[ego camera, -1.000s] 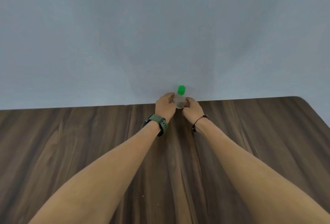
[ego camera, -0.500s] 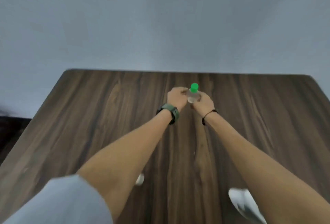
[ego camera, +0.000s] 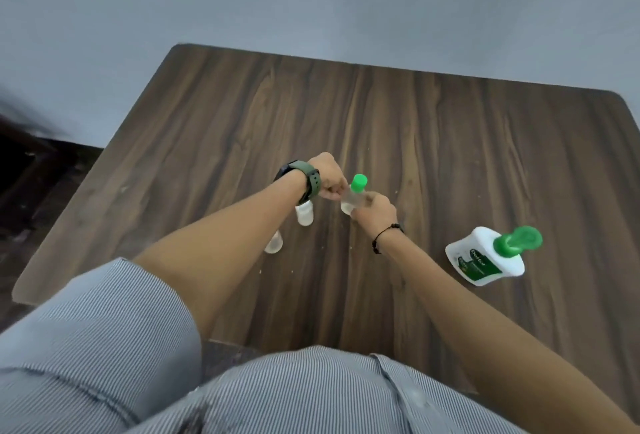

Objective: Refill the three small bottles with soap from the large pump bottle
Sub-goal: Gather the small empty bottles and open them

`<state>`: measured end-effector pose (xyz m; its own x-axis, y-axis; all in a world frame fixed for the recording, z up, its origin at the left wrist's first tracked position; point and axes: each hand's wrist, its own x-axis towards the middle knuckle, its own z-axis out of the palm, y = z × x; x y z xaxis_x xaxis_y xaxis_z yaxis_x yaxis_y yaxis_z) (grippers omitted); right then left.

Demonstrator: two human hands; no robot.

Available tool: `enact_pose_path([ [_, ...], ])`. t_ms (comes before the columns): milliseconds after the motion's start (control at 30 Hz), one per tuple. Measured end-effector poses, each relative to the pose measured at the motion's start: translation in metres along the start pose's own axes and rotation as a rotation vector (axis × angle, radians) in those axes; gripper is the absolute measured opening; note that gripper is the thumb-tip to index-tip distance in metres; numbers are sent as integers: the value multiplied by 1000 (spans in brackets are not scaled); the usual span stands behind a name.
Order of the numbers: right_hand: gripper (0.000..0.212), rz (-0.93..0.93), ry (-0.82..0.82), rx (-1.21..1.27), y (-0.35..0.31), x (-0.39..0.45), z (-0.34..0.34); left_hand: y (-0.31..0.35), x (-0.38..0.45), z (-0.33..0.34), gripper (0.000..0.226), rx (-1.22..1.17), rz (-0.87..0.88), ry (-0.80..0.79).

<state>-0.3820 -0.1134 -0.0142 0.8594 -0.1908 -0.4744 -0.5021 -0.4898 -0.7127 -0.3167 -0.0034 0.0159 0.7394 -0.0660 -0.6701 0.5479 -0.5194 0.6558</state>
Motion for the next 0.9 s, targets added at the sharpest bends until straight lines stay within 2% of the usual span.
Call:
enact_pose_path([
  [133,37,-21,0,-12,15,-21,10,-19,-18,6,18,55,-8,-2],
  [233,35,-37,8,-61,23,-27,17,-34,-28,16,14,142,9,57],
  [367,37,-59,-6,-143,32,-32,21,-56,-29,26,14,132,10,140],
  [467,38,-106,-23,-197,36,-35,21,-64,-32,27,6,65,24,114],
  [667,41,-160,-35,-219,40,-36,19,-71,-36,28,26,9,40,128],
  [900,41,-179,-44,-204,44,-33,16,-69,-40,28,22,202,59,188],
])
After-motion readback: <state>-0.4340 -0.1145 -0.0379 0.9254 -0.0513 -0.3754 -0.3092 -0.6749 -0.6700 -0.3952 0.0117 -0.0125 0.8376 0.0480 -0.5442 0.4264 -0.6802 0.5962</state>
